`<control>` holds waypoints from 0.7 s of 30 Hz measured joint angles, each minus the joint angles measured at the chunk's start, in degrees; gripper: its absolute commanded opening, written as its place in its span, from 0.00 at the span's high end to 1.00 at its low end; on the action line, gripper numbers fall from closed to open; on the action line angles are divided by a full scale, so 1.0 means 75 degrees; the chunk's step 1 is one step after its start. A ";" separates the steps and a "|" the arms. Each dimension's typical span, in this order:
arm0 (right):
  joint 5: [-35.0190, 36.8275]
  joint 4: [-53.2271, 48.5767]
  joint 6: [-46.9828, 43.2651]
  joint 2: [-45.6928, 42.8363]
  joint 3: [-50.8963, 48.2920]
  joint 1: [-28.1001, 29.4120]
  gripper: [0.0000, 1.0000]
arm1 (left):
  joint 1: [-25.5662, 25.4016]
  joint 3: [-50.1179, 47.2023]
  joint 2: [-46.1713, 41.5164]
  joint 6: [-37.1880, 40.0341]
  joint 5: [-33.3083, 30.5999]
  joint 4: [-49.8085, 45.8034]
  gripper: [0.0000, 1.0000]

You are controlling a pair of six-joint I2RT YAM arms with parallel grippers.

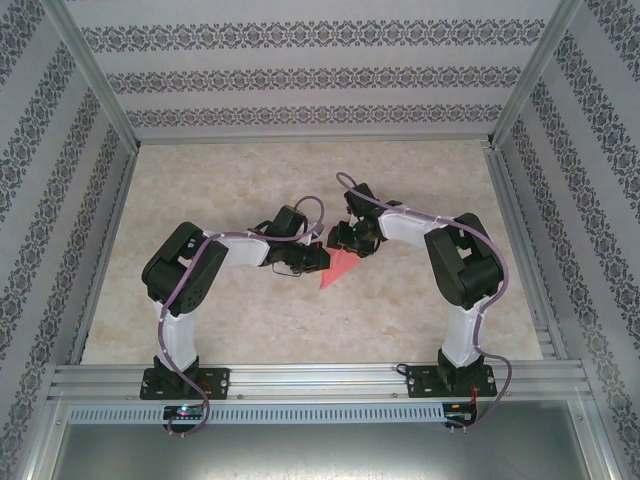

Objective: Fold a paper plane with a square sheet of paper (pick it up from the middle)
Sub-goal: Fourth fold the wing at the center of the table.

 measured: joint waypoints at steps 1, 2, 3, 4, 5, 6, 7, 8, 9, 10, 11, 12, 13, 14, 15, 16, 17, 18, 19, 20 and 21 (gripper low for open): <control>-0.0026 0.0055 -0.0017 -0.0052 -0.0041 -0.0003 0.46 | 0.0000 0.0009 0.0015 0.0017 -0.0003 -0.0023 0.91; -0.0050 0.0105 -0.0026 -0.0096 -0.0064 -0.0003 0.46 | 0.0000 0.0023 0.0026 0.0029 -0.0003 -0.0050 0.91; -0.0064 0.0152 -0.0044 -0.0140 -0.0105 -0.0003 0.46 | 0.0000 0.0035 0.0041 0.0050 -0.0006 -0.0073 0.91; -0.0082 0.0204 -0.0052 -0.0184 -0.0152 -0.0003 0.46 | 0.0000 0.0055 0.0050 0.0058 -0.0006 -0.0093 0.92; -0.0102 0.0259 -0.0079 -0.0227 -0.0192 -0.0003 0.46 | 0.0000 0.0076 0.0058 0.0076 -0.0012 -0.0140 0.92; -0.0108 0.0265 -0.0111 -0.0259 -0.0216 -0.0003 0.46 | 0.0000 0.0085 0.0067 0.0087 -0.0020 -0.0160 0.92; -0.0114 0.0254 -0.0166 -0.0300 -0.0242 -0.0006 0.46 | 0.0000 0.0099 0.0070 0.0108 -0.0029 -0.0192 0.93; -0.0117 0.0213 -0.0210 -0.0344 -0.0268 -0.0015 0.46 | 0.0000 0.0119 0.0085 0.0117 -0.0032 -0.0242 0.93; -0.0131 0.0160 -0.0248 -0.0391 -0.0289 -0.0020 0.46 | 0.0000 0.0140 0.0102 0.0137 -0.0035 -0.0280 0.94; -0.0143 0.0067 -0.0289 -0.0440 -0.0312 -0.0041 0.46 | 0.0000 0.0169 0.0125 0.0152 -0.0035 -0.0318 0.94; -0.0143 -0.0067 -0.0344 -0.0501 -0.0338 -0.0055 0.46 | 0.0000 0.0192 0.0146 0.0172 -0.0038 -0.0344 0.95; -0.0140 -0.0172 -0.0396 -0.0545 -0.0353 -0.0082 0.46 | 0.0000 0.0204 0.0169 0.0198 -0.0038 -0.0373 0.95; -0.0137 -0.0283 -0.0449 -0.0586 -0.0367 -0.0102 0.46 | 0.0000 0.0216 0.0178 0.0224 -0.0035 -0.0405 0.96; -0.0134 -0.0388 -0.0504 -0.0635 -0.0379 -0.0108 0.45 | 0.0000 0.0224 0.0184 0.0248 -0.0032 -0.0425 0.96; -0.0134 -0.0475 -0.0580 -0.0682 -0.0393 -0.0140 0.45 | 0.0000 0.0233 0.0184 0.0259 -0.0032 -0.0440 0.96; -0.0134 -0.0545 -0.0635 -0.0720 -0.0399 -0.0143 0.45 | 0.0000 0.0236 0.0184 0.0271 -0.0032 -0.0452 0.96; -0.0137 -0.0583 -0.0682 -0.0746 -0.0399 -0.0152 0.44 | 0.0000 0.0236 0.0184 0.0280 -0.0032 -0.0455 0.96; -0.0137 -0.0615 -0.0729 -0.0764 -0.0402 -0.0154 0.44 | 0.0000 0.0236 0.0184 0.0283 -0.0032 -0.0455 0.96; -0.0140 -0.0627 -0.0775 -0.0764 -0.0408 -0.0154 0.43 | 0.0000 0.0239 0.0184 0.0286 -0.0029 -0.0458 0.96; -0.0143 -0.0638 -0.0810 -0.0764 -0.0411 -0.0152 0.44 | 0.0000 0.0248 0.0184 0.0289 -0.0032 -0.0475 0.96; -0.0143 -0.0638 -0.0848 -0.0764 -0.0420 -0.0149 0.43 | 0.0000 0.0248 0.0184 0.0303 -0.0032 -0.0481 0.96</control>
